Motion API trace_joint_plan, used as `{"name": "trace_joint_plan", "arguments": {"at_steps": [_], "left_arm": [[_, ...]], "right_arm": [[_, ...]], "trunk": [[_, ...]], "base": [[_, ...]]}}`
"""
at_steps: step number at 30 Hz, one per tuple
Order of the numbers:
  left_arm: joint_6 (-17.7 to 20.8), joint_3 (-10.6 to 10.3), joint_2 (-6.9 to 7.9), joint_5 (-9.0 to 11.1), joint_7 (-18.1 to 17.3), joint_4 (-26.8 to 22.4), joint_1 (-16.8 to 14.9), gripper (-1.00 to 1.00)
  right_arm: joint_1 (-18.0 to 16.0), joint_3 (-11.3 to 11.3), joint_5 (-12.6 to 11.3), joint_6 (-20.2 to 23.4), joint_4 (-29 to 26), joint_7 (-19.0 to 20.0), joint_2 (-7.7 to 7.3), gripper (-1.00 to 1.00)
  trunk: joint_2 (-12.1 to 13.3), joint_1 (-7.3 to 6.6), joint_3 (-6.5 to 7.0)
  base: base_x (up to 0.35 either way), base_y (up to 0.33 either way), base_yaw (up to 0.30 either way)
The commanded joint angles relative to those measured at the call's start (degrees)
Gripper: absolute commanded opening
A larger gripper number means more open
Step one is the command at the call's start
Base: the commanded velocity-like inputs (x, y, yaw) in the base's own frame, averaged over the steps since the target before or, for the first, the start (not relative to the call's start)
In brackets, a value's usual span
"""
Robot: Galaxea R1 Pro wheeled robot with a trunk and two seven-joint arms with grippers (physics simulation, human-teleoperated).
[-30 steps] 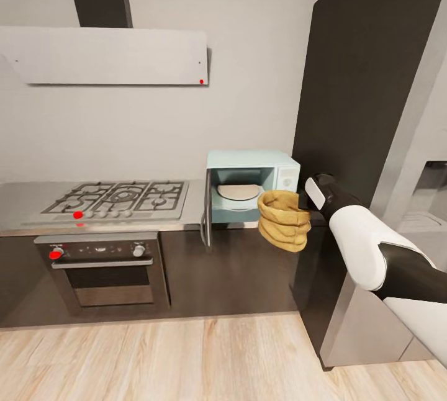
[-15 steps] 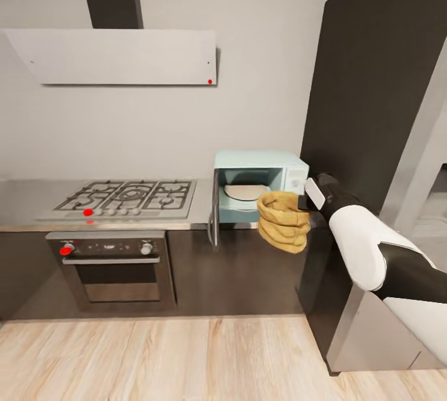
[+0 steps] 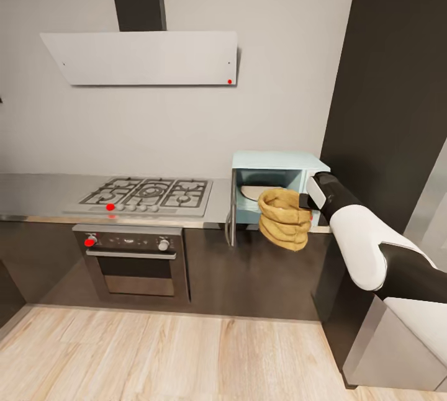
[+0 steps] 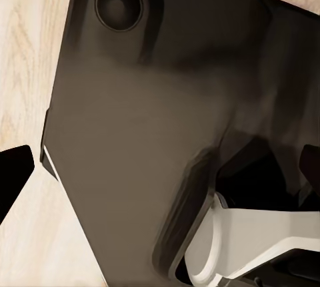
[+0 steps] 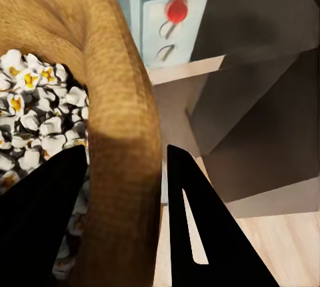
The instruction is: In the kitchen, take the popcorn bag from the countertop, put it into the microwave, and heat it until the popcorn is cooked so the cooked popcorn ends up inside the bag.
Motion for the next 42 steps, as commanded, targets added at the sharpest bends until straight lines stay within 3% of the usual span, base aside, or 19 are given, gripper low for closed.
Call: {"name": "trace_joint_plan", "arguments": {"at_steps": [1, 12, 42], "left_arm": [[-0.1, 0.1, -0.01, 0.3, 0.0, -0.1, 0.0, 1.00], [0.0, 0.2, -0.02, 0.4, 0.0, -0.1, 0.0, 1.00], [-0.1, 0.6, 0.06, 0.8, 0.0, -0.1, 0.0, 1.00]], "right_arm": [[0.0, -0.4, -0.1, 0.2, -0.8, -0.2, 0.03, -1.00], [0.0, -0.3, -0.1, 0.1, -1.8, 0.0, 0.10, -1.00], [0.0, -0.3, 0.0, -1.4, -0.8, 0.0, 0.28, -1.00]], "trunk": [[0.0, 0.00, -0.06], [0.0, 0.00, -0.06], [0.0, 0.00, -0.06]], "base": [[0.000, 0.000, 0.003], [0.011, 0.000, 0.000], [0.275, 0.000, 0.000]]}}
